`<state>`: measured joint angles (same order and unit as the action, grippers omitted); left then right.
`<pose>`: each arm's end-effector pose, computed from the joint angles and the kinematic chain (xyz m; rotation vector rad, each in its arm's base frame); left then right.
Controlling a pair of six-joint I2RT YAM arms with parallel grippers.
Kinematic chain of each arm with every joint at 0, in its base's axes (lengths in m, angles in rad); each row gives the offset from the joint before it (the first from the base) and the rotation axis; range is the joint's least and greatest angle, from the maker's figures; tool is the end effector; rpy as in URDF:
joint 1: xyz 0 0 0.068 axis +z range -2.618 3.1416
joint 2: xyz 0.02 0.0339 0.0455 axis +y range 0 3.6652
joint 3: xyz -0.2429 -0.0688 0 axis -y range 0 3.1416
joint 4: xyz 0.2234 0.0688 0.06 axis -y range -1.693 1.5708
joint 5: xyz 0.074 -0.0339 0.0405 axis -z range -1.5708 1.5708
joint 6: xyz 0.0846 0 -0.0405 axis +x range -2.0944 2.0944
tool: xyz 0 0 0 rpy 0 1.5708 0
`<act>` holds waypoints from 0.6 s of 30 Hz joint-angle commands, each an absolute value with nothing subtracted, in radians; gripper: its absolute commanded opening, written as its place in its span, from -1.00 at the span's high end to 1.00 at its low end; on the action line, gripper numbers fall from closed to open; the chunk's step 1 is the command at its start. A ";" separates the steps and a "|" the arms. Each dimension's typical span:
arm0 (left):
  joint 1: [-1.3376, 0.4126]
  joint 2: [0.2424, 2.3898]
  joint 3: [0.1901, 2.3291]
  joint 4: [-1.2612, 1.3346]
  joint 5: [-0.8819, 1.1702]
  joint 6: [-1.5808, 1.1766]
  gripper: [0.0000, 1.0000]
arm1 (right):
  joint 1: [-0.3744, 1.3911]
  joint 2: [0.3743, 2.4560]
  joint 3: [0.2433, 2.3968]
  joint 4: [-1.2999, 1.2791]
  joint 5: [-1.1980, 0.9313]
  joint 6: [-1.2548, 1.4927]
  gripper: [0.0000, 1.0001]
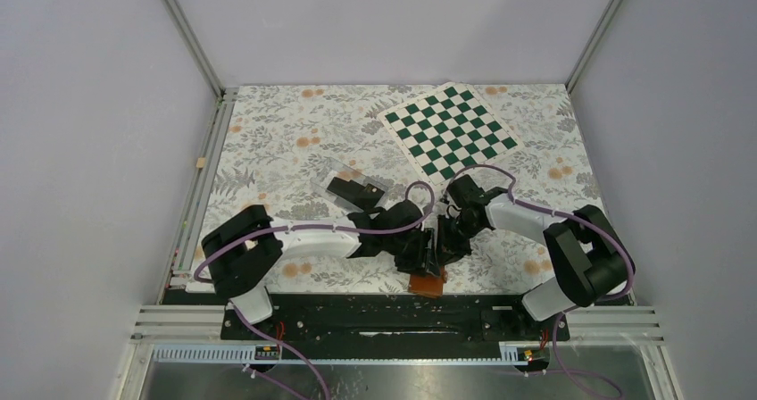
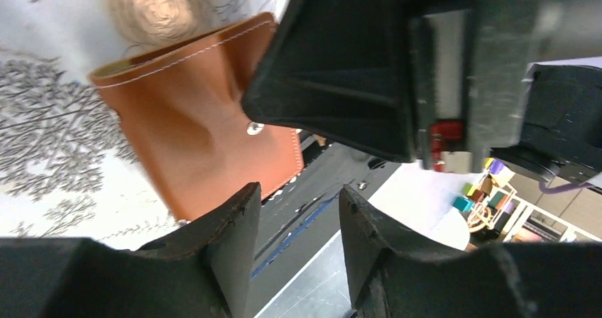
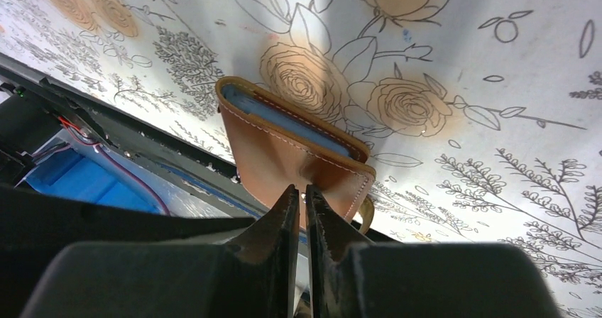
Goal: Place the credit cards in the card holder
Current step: Close the card holder at the center of the board.
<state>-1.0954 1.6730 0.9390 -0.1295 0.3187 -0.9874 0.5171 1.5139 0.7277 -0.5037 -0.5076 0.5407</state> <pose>0.1371 -0.3243 0.1327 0.3205 2.8175 -1.1317 0.1948 0.1581 0.0982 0.0745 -2.9960 -0.8844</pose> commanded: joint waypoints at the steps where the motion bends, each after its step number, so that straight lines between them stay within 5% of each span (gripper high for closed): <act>1: -1.111 1.708 0.994 -0.046 0.356 -1.014 0.10 | 0.523 1.532 0.714 -0.487 -0.482 0.560 0.72; 18: -1.117 1.832 1.108 -0.138 0.306 -1.001 0.32 | 0.523 1.555 0.677 -0.449 -0.480 0.581 0.75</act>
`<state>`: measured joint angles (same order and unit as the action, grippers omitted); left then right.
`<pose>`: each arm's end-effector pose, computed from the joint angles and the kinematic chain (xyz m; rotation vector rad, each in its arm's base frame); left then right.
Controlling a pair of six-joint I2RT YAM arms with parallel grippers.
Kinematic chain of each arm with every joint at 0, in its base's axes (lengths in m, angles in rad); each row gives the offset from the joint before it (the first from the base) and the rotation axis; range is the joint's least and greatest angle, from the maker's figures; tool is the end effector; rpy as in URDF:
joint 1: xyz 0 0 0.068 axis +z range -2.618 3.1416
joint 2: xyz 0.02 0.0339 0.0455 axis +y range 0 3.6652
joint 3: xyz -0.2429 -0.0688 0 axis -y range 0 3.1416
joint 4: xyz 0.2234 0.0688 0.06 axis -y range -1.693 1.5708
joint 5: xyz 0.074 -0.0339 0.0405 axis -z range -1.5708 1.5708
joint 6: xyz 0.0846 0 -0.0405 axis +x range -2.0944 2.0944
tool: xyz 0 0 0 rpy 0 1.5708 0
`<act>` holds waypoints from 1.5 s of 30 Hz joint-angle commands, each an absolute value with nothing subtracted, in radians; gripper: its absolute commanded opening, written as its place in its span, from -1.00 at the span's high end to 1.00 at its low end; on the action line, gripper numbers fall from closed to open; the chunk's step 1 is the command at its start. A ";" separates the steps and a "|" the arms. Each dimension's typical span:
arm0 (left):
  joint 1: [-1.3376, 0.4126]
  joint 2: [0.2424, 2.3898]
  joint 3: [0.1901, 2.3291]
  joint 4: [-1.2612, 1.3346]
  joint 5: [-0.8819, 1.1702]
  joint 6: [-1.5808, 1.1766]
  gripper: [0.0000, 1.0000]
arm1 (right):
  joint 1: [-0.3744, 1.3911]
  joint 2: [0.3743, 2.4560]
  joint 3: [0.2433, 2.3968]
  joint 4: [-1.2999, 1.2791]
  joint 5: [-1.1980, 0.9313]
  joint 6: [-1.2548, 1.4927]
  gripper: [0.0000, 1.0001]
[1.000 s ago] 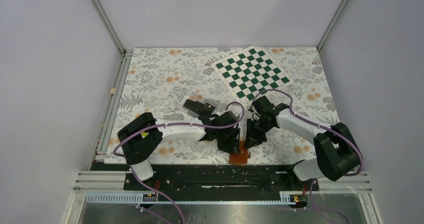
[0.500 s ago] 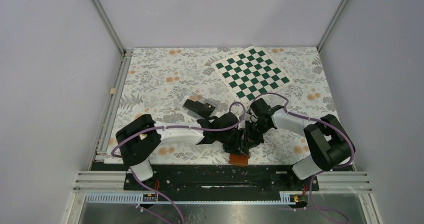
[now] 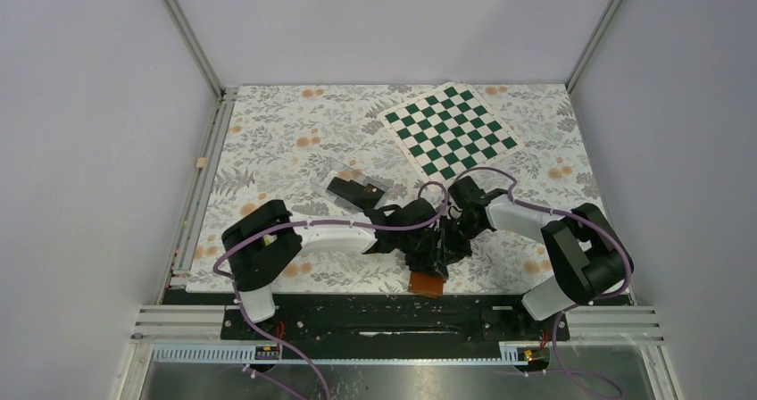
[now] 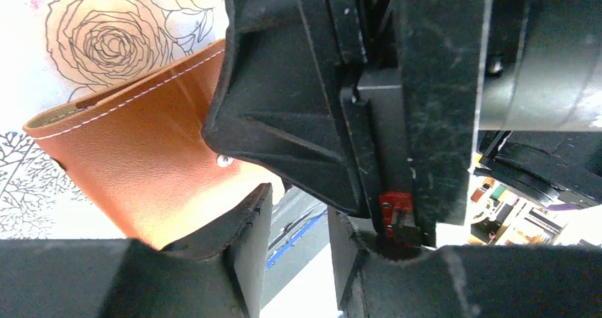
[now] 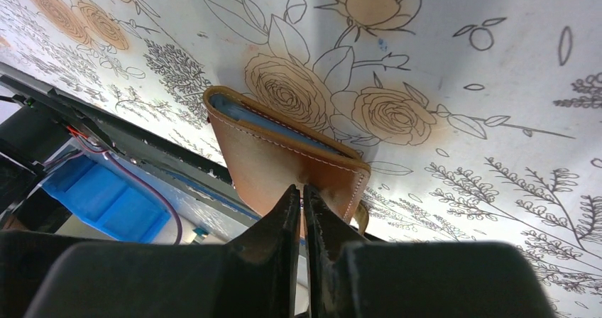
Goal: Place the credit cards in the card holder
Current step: Close the card holder at the center of the board.
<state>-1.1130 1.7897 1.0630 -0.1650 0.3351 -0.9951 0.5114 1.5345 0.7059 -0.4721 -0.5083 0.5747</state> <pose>0.1413 -0.3498 0.1273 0.3408 2.8591 -1.1229 0.1943 0.1562 0.0896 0.0108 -2.9823 -0.8721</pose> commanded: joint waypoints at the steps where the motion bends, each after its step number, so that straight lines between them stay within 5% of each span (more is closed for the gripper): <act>1: -1.116 1.837 1.112 -0.134 0.309 -1.001 0.35 | 0.523 1.555 0.676 -0.449 -0.478 0.583 0.75; 9: -1.116 1.859 1.116 -0.133 0.313 -1.010 0.55 | 0.523 1.566 0.677 -0.445 -0.474 0.586 0.75; 25: -1.127 1.853 1.147 -0.240 0.198 -0.989 0.37 | 0.522 1.604 0.682 -0.409 -0.516 0.600 0.75; 45: -1.152 1.916 1.209 -0.279 0.134 -0.970 0.53 | 0.500 1.678 0.654 -0.331 -0.567 0.627 0.75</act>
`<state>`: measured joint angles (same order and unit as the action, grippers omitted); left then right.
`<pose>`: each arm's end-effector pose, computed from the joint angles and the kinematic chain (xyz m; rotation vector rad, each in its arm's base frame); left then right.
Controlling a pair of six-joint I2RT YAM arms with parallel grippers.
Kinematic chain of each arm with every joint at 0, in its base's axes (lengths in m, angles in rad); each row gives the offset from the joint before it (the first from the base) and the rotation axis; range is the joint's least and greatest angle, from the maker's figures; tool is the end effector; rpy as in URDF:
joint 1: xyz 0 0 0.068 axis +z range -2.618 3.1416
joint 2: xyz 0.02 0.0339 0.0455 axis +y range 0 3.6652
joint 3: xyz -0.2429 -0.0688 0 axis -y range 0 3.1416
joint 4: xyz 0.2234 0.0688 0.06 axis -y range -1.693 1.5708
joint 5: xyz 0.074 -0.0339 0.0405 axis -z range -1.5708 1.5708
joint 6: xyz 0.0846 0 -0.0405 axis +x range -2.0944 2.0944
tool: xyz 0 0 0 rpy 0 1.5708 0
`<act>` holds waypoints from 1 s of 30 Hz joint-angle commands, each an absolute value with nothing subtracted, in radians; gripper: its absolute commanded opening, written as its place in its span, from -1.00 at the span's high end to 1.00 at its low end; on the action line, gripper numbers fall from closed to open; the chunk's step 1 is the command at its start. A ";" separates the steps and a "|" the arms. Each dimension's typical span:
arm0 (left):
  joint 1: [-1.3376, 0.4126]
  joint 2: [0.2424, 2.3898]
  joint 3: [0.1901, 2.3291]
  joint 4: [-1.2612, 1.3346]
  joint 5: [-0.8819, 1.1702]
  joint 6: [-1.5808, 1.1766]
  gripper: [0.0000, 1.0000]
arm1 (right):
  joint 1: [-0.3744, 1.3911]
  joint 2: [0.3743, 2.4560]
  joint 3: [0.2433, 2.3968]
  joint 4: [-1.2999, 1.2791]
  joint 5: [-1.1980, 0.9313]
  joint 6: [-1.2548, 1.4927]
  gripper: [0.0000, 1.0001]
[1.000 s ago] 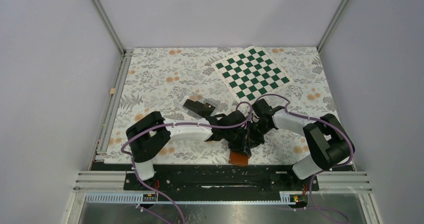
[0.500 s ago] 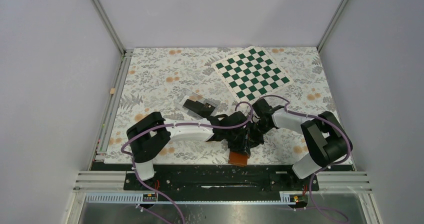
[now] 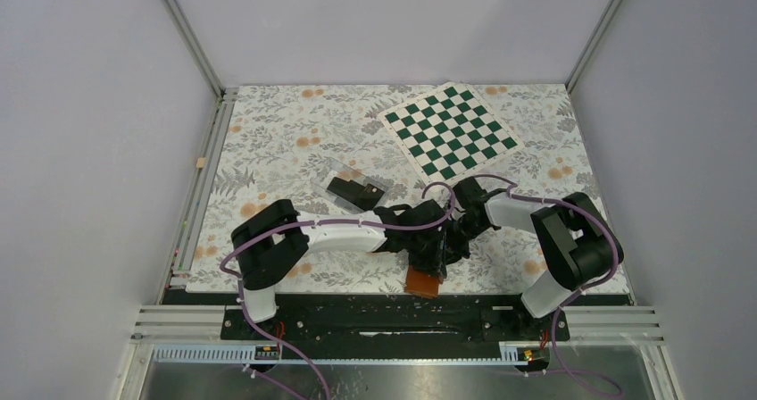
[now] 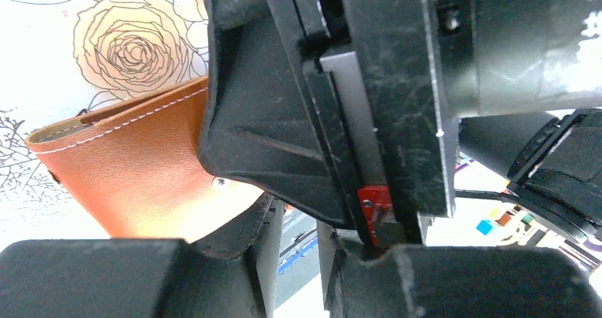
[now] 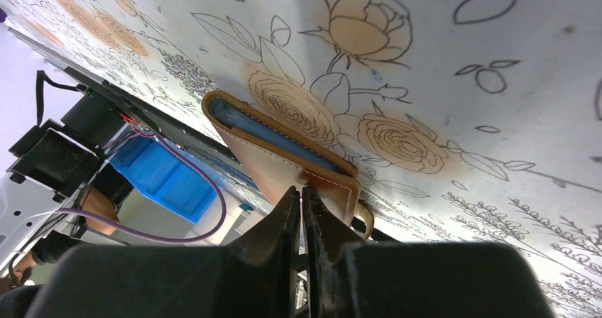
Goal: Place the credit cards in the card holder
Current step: Close the card holder at the center of the board.
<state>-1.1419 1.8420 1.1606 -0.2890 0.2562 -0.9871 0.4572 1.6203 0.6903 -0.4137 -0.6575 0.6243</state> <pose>0.1404 -0.3585 0.1248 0.3408 2.8934 -0.9699 0.1974 0.1547 0.0755 -0.1262 -2.8233 -0.9917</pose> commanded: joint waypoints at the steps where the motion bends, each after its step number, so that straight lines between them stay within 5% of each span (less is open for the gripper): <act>1: -1.155 1.923 1.217 -0.288 0.130 -0.964 0.57 | 0.499 1.680 0.654 -0.333 -0.567 0.627 0.75; 6: -1.158 1.925 1.220 -0.288 0.135 -0.961 1.00 | 0.496 1.682 0.653 -0.331 -0.569 0.625 0.75; 30: -1.132 1.726 1.056 -0.307 0.034 -0.937 1.00 | 0.494 1.671 0.666 -0.362 -0.549 0.614 0.75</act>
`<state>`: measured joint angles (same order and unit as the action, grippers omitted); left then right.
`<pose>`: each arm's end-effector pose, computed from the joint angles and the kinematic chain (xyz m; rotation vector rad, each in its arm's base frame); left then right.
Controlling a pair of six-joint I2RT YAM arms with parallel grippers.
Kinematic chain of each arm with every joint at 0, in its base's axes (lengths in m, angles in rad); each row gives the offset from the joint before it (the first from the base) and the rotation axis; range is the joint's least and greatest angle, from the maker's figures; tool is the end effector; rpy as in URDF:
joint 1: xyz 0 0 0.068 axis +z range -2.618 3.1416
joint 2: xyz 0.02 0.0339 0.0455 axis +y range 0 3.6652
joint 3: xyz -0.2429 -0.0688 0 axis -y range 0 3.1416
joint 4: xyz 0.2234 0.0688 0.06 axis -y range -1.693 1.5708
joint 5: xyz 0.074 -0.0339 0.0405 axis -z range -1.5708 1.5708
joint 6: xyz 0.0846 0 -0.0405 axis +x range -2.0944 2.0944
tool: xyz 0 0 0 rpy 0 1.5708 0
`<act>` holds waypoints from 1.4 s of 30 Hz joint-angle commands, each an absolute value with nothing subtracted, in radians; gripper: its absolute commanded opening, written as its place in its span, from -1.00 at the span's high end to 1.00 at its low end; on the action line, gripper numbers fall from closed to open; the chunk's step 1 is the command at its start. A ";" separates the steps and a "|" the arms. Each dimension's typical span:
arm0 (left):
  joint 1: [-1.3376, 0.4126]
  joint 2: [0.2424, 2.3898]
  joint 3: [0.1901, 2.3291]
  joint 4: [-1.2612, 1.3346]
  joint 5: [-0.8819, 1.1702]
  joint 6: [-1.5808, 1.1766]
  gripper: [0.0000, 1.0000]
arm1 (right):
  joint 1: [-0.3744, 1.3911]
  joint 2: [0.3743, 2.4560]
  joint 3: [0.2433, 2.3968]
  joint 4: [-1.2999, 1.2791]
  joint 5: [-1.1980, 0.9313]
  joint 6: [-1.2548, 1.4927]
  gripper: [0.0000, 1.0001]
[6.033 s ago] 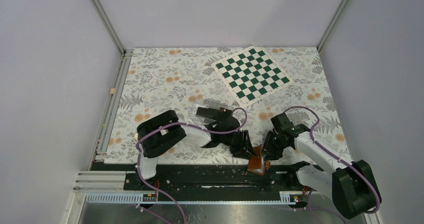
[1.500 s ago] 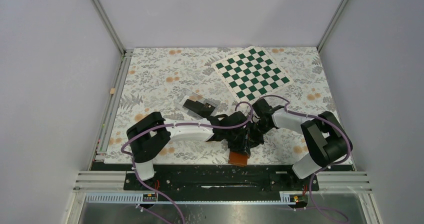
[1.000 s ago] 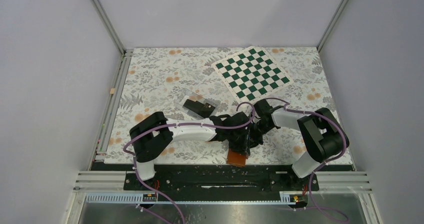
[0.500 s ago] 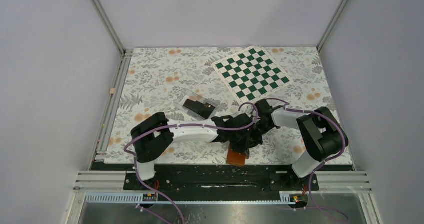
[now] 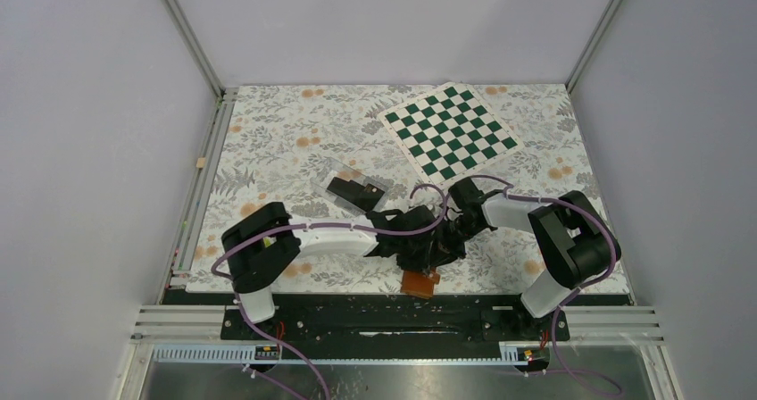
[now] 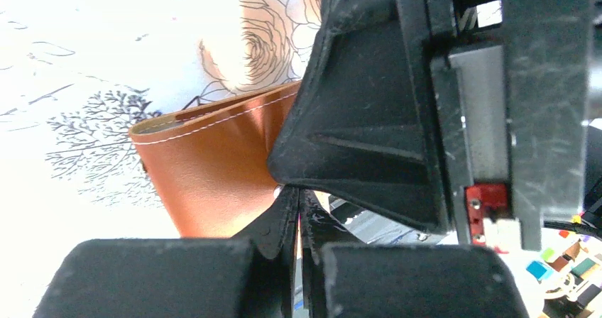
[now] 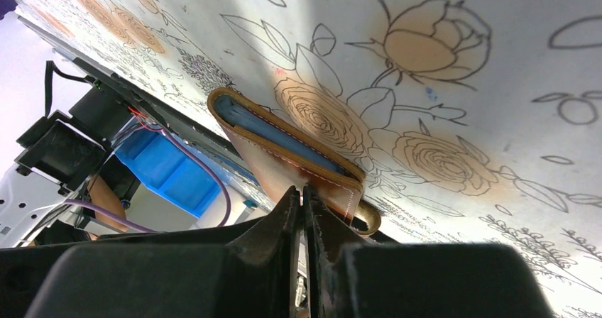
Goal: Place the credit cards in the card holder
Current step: Close the card holder at the center of the board.
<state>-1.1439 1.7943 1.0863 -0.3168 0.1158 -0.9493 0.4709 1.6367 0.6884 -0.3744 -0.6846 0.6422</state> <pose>0.1421 -0.3360 0.1156 0.3245 2.8464 -0.7774 0.1979 0.1608 0.0741 -0.1156 -2.8012 -1.0319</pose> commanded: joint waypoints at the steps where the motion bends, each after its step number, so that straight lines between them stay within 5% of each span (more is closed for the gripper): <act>1: -1.130 1.719 1.048 -0.306 0.031 -0.936 1.00 | 0.494 1.673 0.667 -0.365 -0.548 0.614 0.75; 21: -1.114 1.699 1.004 -0.216 0.087 -0.926 1.00 | 0.494 1.617 0.696 -0.420 -0.499 0.589 0.75; 28: -1.095 1.660 0.913 -0.057 0.165 -0.984 0.38 | 0.493 1.645 0.698 -0.419 -0.503 0.581 0.75; 39: -1.065 1.662 0.830 0.134 0.267 -1.042 0.39 | 0.494 1.654 0.695 -0.412 -0.506 0.580 0.75; 42: -1.065 1.676 0.842 0.128 0.276 -1.036 0.57 | 0.494 1.654 0.694 -0.414 -0.507 0.579 0.75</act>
